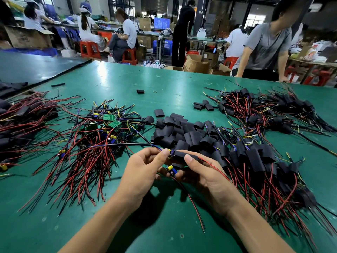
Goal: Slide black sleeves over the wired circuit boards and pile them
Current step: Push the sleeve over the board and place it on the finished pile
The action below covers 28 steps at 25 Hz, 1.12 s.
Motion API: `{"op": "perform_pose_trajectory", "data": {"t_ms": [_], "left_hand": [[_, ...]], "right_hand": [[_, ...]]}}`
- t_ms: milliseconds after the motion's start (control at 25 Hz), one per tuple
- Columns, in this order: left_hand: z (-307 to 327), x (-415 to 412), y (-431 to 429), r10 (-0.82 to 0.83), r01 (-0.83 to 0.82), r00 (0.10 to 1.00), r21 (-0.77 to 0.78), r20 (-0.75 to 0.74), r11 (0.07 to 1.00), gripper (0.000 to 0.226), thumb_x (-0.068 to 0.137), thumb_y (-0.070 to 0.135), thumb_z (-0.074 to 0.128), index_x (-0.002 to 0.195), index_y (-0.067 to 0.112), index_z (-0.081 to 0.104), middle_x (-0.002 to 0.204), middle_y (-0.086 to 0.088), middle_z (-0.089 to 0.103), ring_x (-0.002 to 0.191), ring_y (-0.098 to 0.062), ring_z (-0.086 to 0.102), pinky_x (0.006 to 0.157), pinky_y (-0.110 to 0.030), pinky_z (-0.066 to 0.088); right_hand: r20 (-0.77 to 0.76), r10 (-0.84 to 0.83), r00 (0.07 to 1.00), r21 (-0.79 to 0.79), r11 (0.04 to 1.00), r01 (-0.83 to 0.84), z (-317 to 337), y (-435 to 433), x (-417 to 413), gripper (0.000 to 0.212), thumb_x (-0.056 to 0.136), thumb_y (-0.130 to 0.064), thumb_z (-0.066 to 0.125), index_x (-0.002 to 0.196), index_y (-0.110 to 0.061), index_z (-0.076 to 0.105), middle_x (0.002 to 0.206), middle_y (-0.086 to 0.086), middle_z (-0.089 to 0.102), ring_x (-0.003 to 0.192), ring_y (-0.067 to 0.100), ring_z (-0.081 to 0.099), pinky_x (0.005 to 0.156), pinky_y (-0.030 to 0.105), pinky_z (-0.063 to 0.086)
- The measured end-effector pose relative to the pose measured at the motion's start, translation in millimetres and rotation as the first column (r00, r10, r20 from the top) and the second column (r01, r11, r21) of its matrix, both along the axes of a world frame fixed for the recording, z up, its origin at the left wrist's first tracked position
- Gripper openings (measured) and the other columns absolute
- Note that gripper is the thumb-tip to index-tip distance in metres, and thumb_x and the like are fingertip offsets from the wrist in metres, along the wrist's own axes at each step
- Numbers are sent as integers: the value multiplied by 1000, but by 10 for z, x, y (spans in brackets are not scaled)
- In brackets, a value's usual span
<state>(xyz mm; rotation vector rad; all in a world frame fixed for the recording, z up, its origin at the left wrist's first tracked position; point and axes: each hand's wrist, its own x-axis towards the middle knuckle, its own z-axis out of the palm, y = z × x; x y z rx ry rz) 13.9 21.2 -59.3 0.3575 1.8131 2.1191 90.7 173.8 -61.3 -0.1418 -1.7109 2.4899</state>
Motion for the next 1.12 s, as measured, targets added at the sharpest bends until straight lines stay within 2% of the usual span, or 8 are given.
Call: {"op": "perform_pose_trajectory", "data": {"t_ms": [120,200,440,640,760,880,1000,1120], "left_hand": [[-5,13,6,59,-73,989,-94,-138,993,39,79,45,69,88,7,68,70,-2,66,56,-11,57,51,-24,44],[-3,17,1,80,-97,983,-100,-166,990,39,78,45,70,87,8,68,67,1,64,55,-11,56,50,-23,45],[-4,28,20,1,-1,999,1,33,1000,54,68,46,76,95,0,66,74,-5,64,55,-12,62,48,-18,45],[44,-13,-40,-120,113,987,65,109,991,43,73,42,75,97,6,70,93,-12,74,67,-23,68,58,-26,45],[73,-30,-56,-161,149,975,88,153,985,38,75,38,74,99,9,75,100,-13,75,66,-21,69,64,-32,41],[78,-6,-56,-212,193,959,113,190,975,38,73,32,76,105,11,76,102,-16,74,69,-21,70,68,-33,41],[72,1,-47,-235,206,943,142,235,968,40,73,26,77,110,12,74,103,-18,71,68,-21,67,74,-37,43],[89,23,-27,-313,273,911,179,268,945,36,68,28,77,102,17,78,96,-11,73,62,-14,64,68,-28,47]], "right_hand": [[11,-18,1000,69,997,17,-21,-11,-3,39,85,-41,72,116,-17,73,111,16,73,79,20,69,79,38,58],[9,-50,999,108,993,49,-28,-29,-4,36,88,-40,70,117,-19,72,107,18,74,78,21,70,75,42,57],[-14,-73,997,109,991,74,3,-44,11,38,82,-33,75,119,-23,71,86,22,72,81,31,71,71,37,57],[-34,-36,999,58,998,38,15,-29,6,41,82,-31,77,121,-21,69,94,20,71,81,28,67,78,40,56],[-62,-27,998,74,997,31,46,-25,23,41,87,-28,69,127,-23,65,109,24,72,86,31,68,82,43,57],[-112,-48,993,147,987,65,35,-66,6,46,91,-28,62,136,-20,54,123,9,71,95,26,71,81,35,58],[-137,-43,990,226,971,73,10,-88,-17,47,97,-36,57,141,-25,45,128,0,68,87,17,68,80,33,57],[-110,28,994,143,990,-12,1,-88,-11,53,96,-51,51,143,-30,41,133,-1,65,89,13,67,77,28,56]]}}
